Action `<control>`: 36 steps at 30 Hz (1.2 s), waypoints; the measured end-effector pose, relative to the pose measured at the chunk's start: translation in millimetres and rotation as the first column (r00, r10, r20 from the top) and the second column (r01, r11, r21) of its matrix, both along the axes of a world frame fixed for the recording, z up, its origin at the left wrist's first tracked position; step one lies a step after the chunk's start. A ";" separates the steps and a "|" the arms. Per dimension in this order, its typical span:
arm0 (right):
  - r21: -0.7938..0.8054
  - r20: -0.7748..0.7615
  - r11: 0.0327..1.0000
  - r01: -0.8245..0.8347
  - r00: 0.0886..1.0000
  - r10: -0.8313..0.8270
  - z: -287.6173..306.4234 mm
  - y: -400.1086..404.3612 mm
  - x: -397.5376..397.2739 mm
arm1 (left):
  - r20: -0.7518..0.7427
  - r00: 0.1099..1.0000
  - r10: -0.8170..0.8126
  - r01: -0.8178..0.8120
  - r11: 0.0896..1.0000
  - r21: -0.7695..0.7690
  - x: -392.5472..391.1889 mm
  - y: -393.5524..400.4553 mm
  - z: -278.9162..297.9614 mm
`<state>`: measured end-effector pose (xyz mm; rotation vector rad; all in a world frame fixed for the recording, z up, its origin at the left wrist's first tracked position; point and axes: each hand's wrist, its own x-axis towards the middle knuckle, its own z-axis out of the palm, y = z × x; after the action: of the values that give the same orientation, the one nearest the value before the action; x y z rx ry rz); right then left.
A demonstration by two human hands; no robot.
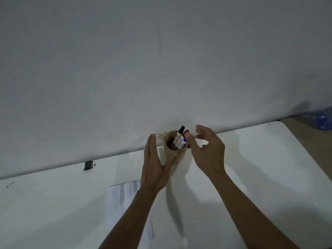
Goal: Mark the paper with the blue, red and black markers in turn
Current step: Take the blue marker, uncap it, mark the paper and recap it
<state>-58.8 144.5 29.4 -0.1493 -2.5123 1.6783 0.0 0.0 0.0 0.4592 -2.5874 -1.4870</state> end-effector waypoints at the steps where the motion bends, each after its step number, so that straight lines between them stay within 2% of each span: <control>1: -0.020 0.005 1.000 0.016 1.000 -0.015 -3.6 -2.6 -0.4 | -0.001 1.000 -0.004 0.004 0.999 0.034 -4.6 5.0 -0.8; 4: -0.024 0.031 1.000 0.014 0.999 -0.013 -13.2 -9.4 3.2 | -0.091 0.995 -0.028 0.041 0.989 0.145 -13.0 15.5 -1.9; 7: -0.053 0.008 0.998 0.038 0.999 -0.038 -20.4 -13.5 3.1 | -0.120 0.993 -0.003 0.050 0.921 0.386 -16.9 22.5 1.3; 10: -0.054 -0.002 0.996 0.072 0.997 -0.072 -26.1 -16.2 2.4 | -0.120 0.992 0.023 0.028 0.914 0.405 -22.0 24.2 -6.7; 13: -0.059 -0.002 0.995 0.076 0.997 -0.076 -26.2 -18.2 2.2 | -0.084 0.994 0.065 -0.010 0.846 0.532 -25.0 24.5 -15.2; 15: -0.060 -0.006 0.995 0.075 0.997 -0.076 -25.9 -18.7 1.8 | -0.082 0.993 0.085 -0.024 0.824 0.566 -23.9 24.0 -23.9; 19: -0.113 0.021 0.990 0.090 0.996 -0.088 -19.7 -18.9 2.2 | -0.094 0.994 0.050 0.000 0.882 0.471 -23.6 20.0 -26.8; 22: -0.232 0.031 0.967 0.109 0.994 -0.105 -4.3 -16.7 2.0 | -0.133 0.991 -0.008 0.043 0.964 0.261 -24.6 17.2 -25.5; 24: -0.338 -0.024 0.932 0.129 0.989 -0.146 13.2 -14.0 0.3 | -0.113 0.993 -0.019 0.042 0.977 0.210 -24.1 15.9 -27.0; 28: -0.451 -0.190 0.886 0.111 0.958 -0.216 53.5 -3.8 -3.1 | -0.075 0.997 -0.009 0.019 0.990 0.141 -22.2 14.5 -25.9; 30: -0.510 -0.201 0.856 0.080 0.957 -0.210 65.2 2.5 -3.3 | -0.073 0.997 -0.011 0.021 0.990 0.139 -21.7 14.4 -22.9; 33: -0.507 -0.112 0.856 0.098 0.978 -0.178 69.3 7.5 1.5 | -0.045 0.999 -0.003 0.008 0.994 0.111 -21.3 14.3 -20.8; 36: -0.431 0.086 0.895 0.115 0.993 -0.086 55.5 4.9 11.9 | -0.016 1.000 -0.018 0.019 0.994 0.105 -22.2 12.3 -17.0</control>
<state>-47.0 149.3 85.0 -0.3710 -2.0815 2.1942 -22.2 12.3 -17.0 0.4347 -2.5176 -1.6327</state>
